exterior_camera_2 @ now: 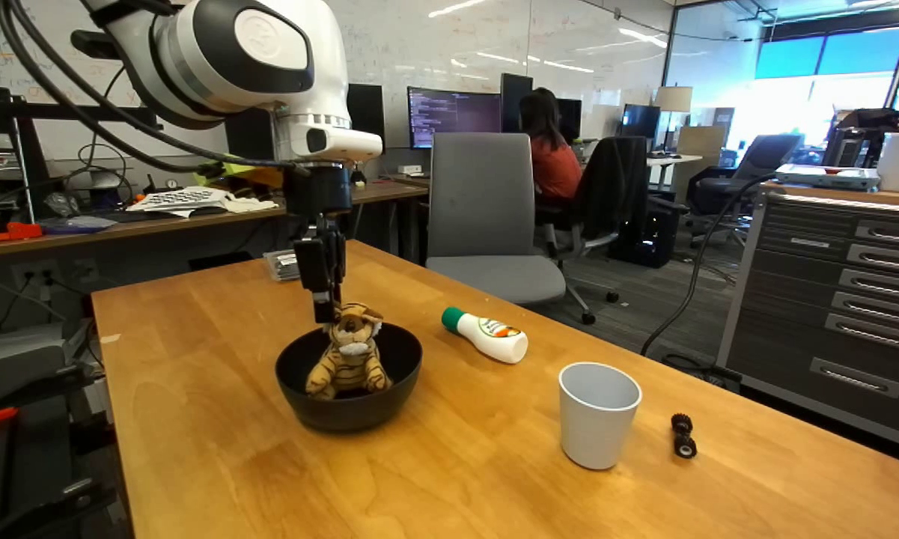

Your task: Take the toy tiger from the table and place it in the black bowl

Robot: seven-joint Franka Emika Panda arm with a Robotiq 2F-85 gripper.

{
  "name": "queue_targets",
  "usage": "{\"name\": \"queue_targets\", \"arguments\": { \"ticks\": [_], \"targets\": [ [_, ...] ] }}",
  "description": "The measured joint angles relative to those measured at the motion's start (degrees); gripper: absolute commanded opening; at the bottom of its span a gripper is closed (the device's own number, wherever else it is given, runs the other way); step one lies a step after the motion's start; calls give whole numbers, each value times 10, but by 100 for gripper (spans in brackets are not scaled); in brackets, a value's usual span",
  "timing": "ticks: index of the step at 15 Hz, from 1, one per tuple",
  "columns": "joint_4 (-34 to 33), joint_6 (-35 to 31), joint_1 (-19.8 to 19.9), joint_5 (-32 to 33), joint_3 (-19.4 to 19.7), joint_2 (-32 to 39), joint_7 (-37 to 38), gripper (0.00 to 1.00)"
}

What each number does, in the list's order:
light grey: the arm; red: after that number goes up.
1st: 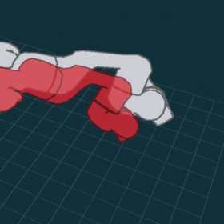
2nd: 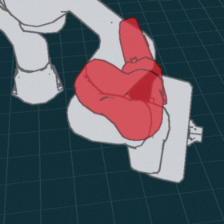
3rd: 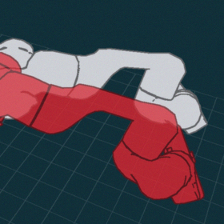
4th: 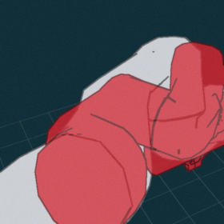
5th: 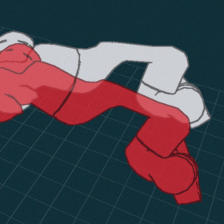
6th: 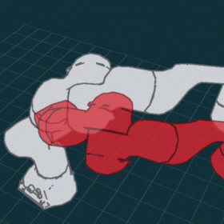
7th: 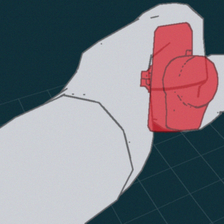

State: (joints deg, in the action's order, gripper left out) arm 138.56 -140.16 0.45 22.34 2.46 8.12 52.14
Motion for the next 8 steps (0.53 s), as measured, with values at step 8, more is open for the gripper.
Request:
{"name": "queue_targets", "arguments": {
  "ticks": [8],
  "targets": [
    [-5, -12, -2, 0, 0, -8, 1, 100]
  ]
}}
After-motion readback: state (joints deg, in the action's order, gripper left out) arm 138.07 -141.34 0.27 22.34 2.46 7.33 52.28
